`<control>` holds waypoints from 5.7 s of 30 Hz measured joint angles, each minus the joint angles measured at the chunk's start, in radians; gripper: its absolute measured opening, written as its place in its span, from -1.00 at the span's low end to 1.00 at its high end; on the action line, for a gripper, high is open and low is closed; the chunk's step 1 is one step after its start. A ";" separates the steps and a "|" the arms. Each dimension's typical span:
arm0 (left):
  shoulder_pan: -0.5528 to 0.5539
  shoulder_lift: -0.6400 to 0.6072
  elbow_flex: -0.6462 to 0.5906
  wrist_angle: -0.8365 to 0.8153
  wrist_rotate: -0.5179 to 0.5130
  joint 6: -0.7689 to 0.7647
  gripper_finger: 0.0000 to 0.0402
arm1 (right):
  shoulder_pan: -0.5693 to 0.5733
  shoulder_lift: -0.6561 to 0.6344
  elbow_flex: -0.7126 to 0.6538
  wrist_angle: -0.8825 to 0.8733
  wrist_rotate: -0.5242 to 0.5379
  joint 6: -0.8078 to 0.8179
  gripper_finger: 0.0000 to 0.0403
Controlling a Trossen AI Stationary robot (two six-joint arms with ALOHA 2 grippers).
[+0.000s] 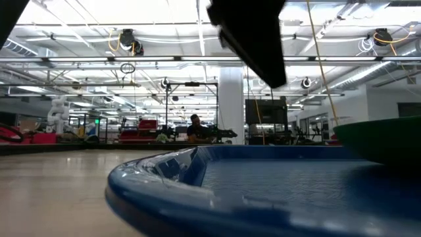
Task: Pick and place plate/cup/fork/spoon on tray
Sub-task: Put the blue fork on the left side of the plate on the blue tray
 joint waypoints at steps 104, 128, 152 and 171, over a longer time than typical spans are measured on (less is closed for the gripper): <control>0.234 -0.899 -1.097 0.752 -0.198 -0.083 -0.79 | -1.508 0.013 -0.606 0.449 -0.939 -0.340 -0.98; 0.202 -0.700 -1.096 1.177 -0.034 0.068 -0.77 | -0.852 -0.241 -0.605 0.788 -0.381 -0.232 -1.00; 0.209 -0.419 -1.013 1.684 -0.156 0.187 0.20 | -0.548 -0.047 -0.604 1.452 0.009 -0.644 -1.00; 0.218 -0.393 -0.967 1.687 -0.118 0.179 -0.05 | -0.560 -0.005 -0.604 1.542 0.006 -0.670 -0.98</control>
